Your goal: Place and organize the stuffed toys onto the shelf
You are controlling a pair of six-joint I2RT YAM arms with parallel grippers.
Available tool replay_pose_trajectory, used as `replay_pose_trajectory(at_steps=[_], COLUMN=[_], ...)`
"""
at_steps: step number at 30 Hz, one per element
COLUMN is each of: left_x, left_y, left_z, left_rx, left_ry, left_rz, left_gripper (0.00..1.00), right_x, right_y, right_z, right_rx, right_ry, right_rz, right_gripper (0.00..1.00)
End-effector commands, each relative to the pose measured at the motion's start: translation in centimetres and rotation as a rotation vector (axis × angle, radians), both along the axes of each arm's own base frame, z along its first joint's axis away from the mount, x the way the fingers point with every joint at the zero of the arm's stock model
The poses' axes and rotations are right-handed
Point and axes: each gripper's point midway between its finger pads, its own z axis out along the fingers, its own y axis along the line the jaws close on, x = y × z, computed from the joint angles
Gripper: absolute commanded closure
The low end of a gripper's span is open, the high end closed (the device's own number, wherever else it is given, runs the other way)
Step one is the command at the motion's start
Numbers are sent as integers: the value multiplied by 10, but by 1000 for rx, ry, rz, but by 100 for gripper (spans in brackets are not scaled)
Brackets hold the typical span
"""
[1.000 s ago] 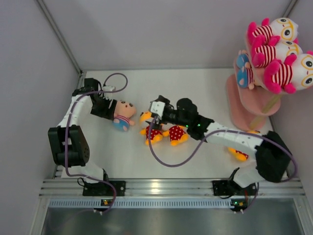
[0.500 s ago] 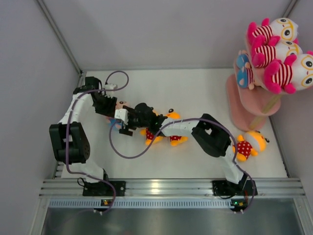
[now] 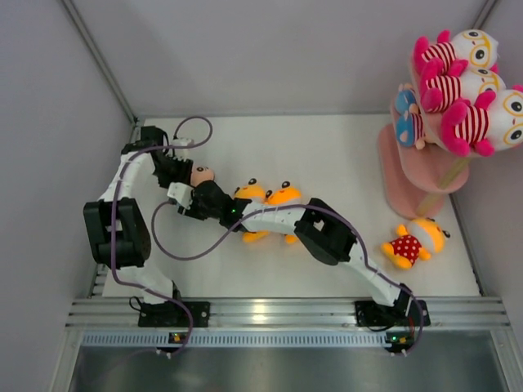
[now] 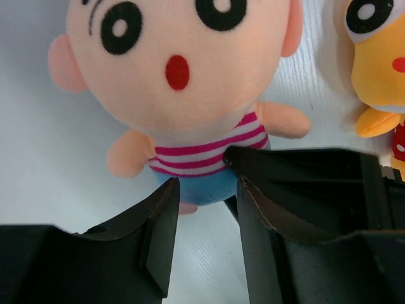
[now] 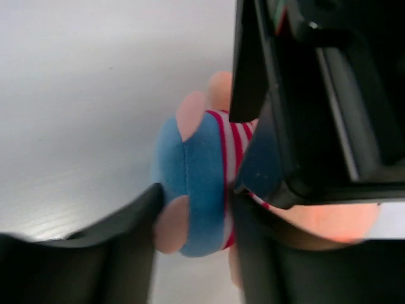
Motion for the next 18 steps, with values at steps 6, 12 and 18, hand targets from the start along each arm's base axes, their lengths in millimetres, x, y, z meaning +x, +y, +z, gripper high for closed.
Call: replay_pose_trajectory(at_steps=[6, 12, 18], left_x=[20, 22, 14], left_y=[38, 68, 86], left_z=[55, 104, 137], left_rx=[60, 118, 196], left_ry=[-171, -298, -384], left_rz=[116, 215, 256], left_gripper=[52, 51, 49], right_x=[2, 6, 18], right_y=[-14, -37, -108], right_z=[-28, 51, 211], right_rx=[-84, 19, 155], right_ry=[76, 3, -146], right_rz=[-138, -161, -228], right_gripper=[99, 100, 100])
